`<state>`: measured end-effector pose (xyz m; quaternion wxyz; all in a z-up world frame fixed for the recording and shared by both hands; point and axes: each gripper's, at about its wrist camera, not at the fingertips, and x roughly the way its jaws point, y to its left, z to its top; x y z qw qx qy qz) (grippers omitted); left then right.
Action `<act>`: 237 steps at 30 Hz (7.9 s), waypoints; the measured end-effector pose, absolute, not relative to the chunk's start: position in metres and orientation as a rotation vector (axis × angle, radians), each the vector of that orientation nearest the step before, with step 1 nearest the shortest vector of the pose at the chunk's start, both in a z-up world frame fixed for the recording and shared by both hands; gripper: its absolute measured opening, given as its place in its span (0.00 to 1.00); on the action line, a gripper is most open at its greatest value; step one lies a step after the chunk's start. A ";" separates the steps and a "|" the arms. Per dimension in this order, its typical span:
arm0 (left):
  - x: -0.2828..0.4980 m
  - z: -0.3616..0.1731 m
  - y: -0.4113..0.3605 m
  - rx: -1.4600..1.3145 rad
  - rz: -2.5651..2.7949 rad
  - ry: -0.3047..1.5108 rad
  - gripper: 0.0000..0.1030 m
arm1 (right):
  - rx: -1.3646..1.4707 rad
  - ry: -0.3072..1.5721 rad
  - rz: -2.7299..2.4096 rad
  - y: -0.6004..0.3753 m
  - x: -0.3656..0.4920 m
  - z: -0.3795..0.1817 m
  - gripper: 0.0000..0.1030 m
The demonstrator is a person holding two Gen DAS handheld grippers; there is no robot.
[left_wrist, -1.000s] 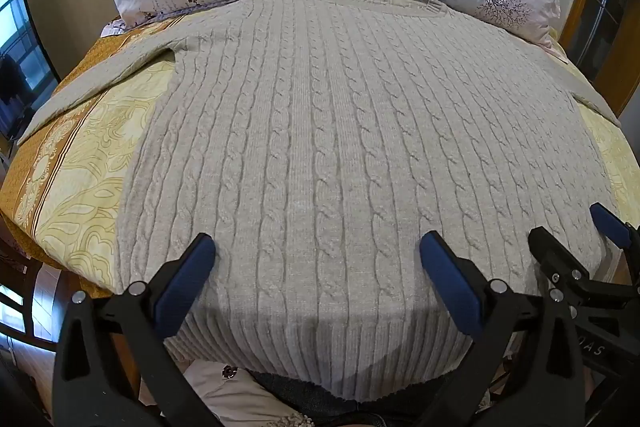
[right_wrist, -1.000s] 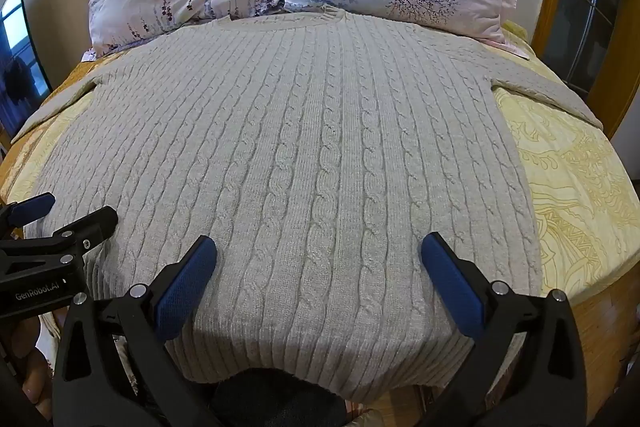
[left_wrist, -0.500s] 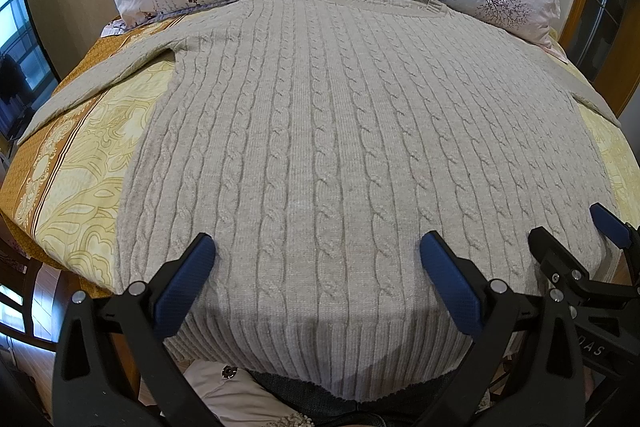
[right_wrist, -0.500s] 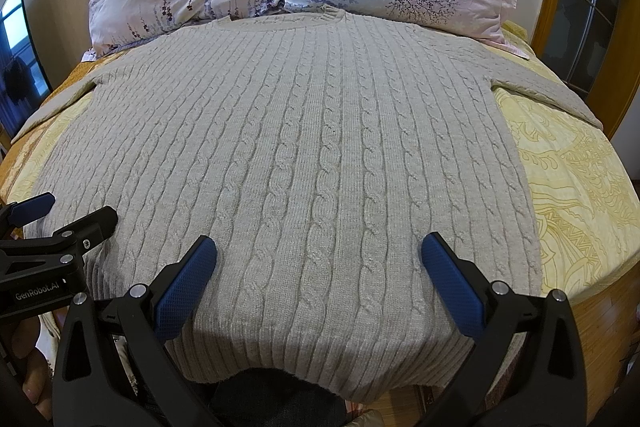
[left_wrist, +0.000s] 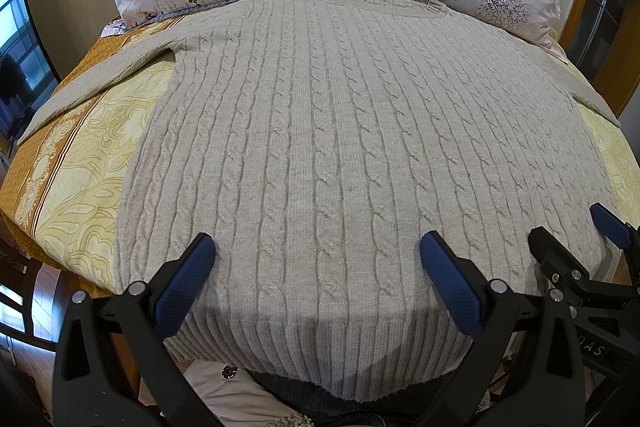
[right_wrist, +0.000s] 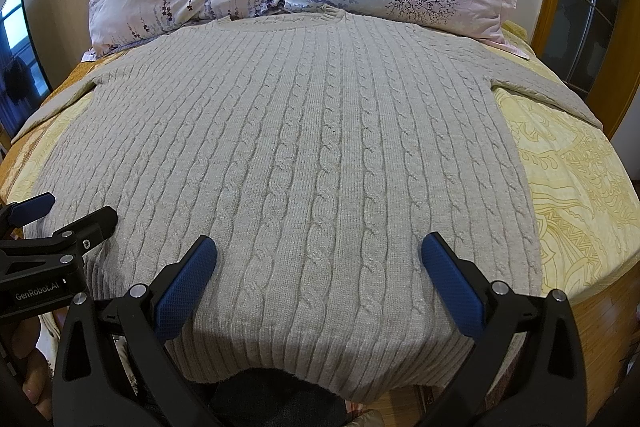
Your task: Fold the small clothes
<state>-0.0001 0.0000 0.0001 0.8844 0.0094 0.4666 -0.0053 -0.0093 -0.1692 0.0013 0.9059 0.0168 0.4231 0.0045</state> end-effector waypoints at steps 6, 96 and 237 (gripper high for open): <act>0.000 0.000 0.000 0.019 -0.011 0.971 0.98 | 0.034 0.873 0.009 -0.169 -0.010 0.001 0.99; 0.187 0.039 0.019 -0.019 -0.206 0.901 0.98 | 0.979 0.705 -0.355 -0.526 0.134 -0.023 0.38; 0.117 0.020 0.351 -0.932 0.187 0.880 0.55 | 0.619 0.904 0.182 -0.244 0.176 -0.012 0.50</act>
